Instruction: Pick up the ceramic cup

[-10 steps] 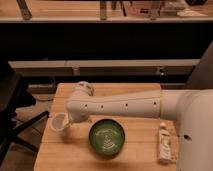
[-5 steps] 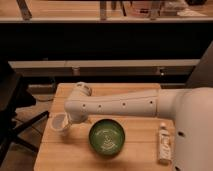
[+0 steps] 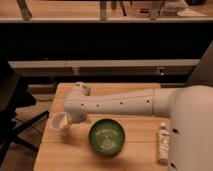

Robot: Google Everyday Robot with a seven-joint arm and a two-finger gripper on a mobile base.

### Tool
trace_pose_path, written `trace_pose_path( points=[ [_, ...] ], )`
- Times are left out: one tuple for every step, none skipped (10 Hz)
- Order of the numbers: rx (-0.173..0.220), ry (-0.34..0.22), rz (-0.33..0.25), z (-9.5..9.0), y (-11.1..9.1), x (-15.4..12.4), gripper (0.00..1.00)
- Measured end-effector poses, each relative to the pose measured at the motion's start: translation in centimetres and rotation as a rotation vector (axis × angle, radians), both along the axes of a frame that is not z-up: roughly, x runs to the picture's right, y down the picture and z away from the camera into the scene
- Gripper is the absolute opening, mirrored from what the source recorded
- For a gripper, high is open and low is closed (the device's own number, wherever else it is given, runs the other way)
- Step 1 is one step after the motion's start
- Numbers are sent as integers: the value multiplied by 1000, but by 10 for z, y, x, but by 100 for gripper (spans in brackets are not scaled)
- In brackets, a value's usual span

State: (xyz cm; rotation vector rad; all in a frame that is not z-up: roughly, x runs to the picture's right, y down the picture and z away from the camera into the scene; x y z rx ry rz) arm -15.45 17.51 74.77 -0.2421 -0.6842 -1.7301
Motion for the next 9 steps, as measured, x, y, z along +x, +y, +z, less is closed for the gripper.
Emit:
trace_pose_path(
  points=[
    [-2, 0, -4, 1, 1, -1, 80],
    [-5, 3, -10, 3, 3, -1, 80],
    [-5, 6, -19, 5, 4, -2, 80],
    [-7, 10, -23, 6, 5, 0, 80],
    [-11, 11, -21, 7, 7, 0, 80],
    [-11, 12, -21, 9, 6, 1, 80],
    [-13, 13, -22, 10, 7, 1, 77],
    [-10, 12, -21, 9, 3, 1, 69],
    [-12, 15, -25, 8, 1, 1, 64]
  ],
)
